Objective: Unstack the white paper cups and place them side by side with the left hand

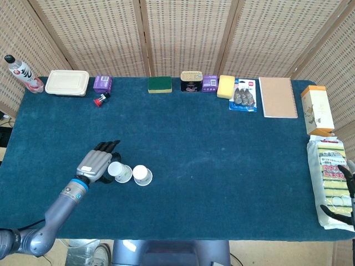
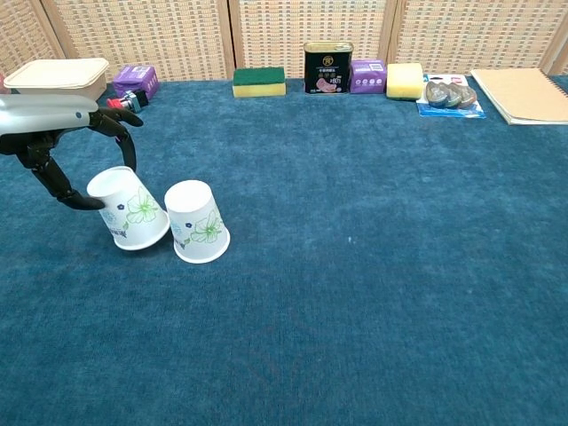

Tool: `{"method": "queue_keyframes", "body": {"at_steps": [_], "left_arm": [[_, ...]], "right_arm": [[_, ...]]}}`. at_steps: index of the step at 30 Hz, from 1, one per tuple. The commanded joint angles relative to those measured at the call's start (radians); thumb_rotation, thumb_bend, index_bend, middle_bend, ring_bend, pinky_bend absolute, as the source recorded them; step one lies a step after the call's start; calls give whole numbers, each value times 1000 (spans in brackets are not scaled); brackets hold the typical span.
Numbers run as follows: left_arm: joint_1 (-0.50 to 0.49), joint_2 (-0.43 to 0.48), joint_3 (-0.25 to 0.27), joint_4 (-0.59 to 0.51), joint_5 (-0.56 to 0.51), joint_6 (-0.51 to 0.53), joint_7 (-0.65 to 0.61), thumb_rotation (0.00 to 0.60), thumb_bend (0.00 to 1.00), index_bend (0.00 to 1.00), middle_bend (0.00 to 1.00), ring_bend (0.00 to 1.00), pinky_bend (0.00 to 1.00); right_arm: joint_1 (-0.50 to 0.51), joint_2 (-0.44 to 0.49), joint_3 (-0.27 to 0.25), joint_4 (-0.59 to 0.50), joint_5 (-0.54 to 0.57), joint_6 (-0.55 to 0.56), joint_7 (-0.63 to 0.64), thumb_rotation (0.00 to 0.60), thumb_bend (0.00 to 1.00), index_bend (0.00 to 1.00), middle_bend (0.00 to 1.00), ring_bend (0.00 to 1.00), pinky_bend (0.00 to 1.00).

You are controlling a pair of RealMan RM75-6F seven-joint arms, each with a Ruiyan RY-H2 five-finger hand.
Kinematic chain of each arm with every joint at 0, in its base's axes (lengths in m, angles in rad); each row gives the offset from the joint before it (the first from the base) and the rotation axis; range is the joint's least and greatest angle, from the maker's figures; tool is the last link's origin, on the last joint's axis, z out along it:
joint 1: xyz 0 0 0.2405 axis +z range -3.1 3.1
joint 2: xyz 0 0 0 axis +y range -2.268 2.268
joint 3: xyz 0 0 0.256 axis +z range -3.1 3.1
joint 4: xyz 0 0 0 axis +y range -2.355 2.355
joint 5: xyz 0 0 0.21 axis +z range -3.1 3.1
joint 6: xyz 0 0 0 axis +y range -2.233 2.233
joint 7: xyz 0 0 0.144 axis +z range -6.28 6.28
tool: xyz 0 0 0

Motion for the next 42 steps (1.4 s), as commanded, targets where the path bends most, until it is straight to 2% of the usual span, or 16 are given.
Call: {"method": "queue_keyframes", "body": {"at_steps": [1, 15, 20, 31, 36, 39, 42], "left_arm": [[-8, -10, 0, 1, -12, 8, 17, 600, 249, 384, 0, 0, 44], [-48, -60, -4, 6, -101, 51, 118, 600, 249, 370, 0, 0, 44], [-57, -68, -4, -2, -117, 58, 132, 600, 248, 295, 0, 0, 44], [-51, -23, -2, -58, -116, 71, 118, 600, 183, 23, 0, 0, 44], [-3, 81, -2, -132, -20, 106, 47, 600, 139, 0, 0, 0, 44], [59, 147, 17, -150, 108, 159, -17, 600, 119, 0, 0, 0, 44], [147, 180, 60, -120, 278, 254, -86, 600, 110, 0, 0, 0, 44]], "right_arm": [[0, 1, 1, 2, 2, -1, 6, 600, 0, 84, 0, 0, 0], [2, 3, 0, 4, 0, -4, 11, 600, 0, 89, 0, 0, 0], [1, 3, 2, 4, 3, -3, 13, 600, 0, 91, 0, 0, 0], [-1, 6, 3, 5, 2, 1, 21, 600, 0, 91, 0, 0, 0], [0, 7, 3, 6, 4, -1, 25, 600, 0, 91, 0, 0, 0], [-1, 7, 3, 7, 4, 1, 27, 600, 0, 92, 0, 0, 0], [-2, 7, 3, 5, 4, 1, 24, 600, 0, 92, 0, 0, 0]]}}
